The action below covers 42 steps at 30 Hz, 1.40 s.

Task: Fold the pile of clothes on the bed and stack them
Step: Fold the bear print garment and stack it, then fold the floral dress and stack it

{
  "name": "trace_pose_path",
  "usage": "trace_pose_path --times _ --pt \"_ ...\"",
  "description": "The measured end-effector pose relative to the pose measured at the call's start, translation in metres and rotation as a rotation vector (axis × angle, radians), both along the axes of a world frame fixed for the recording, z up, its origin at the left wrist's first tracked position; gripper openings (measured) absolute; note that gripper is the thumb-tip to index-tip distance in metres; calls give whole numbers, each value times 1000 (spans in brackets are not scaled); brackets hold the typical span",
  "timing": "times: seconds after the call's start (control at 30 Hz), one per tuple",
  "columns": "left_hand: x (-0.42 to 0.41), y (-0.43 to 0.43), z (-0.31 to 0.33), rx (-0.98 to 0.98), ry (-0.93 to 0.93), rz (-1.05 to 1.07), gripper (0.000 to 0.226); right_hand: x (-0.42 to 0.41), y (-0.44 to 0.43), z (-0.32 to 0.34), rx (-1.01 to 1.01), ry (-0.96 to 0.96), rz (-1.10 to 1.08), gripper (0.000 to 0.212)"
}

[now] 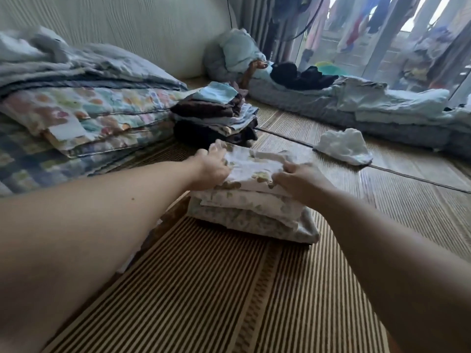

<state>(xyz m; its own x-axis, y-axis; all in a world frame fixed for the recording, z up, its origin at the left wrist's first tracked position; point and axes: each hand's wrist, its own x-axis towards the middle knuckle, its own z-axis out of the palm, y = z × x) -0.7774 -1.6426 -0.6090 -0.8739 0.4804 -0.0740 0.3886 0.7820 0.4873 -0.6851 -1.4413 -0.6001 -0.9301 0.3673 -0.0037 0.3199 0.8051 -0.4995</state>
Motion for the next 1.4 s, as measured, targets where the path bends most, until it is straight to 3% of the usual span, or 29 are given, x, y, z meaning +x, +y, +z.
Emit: trace_pose_path --times 0.07,0.13,0.33,0.43,0.53,0.77,0.93,1.13,1.17,1.27,1.33,1.4 --pt "1 -4 -7 -120 -93 67 77 1 6 -8 50 -125 -32 69" --pt "7 -6 -5 -105 -88 80 82 12 6 -9 34 -123 -51 78" --pt "92 10 22 -17 268 -148 80 100 -16 18 254 90 -7 87" --pt "169 23 33 14 282 -311 80 174 -25 37 391 74 -4 88" --pt "245 28 36 28 296 -402 77 254 -30 52 406 55 -53 87" --pt "408 36 19 22 277 -613 78 449 -28 53 380 15 -200 80" --pt "482 72 4 -50 222 -743 79 536 -13 30 245 -13 -440 74" --pt "520 128 -12 -135 227 -809 84 573 19 -19 210 -115 -711 77" --pt "520 136 -16 -148 223 -807 85 575 25 -24 191 -145 -724 73" --pt "521 165 -28 -195 234 -797 88 579 49 -32 237 -204 -745 37" --pt "524 177 -33 -204 217 -781 84 578 60 -30 189 -189 -750 30" --pt "526 187 -36 -141 148 -749 65 575 69 -24 116 -115 -734 30"
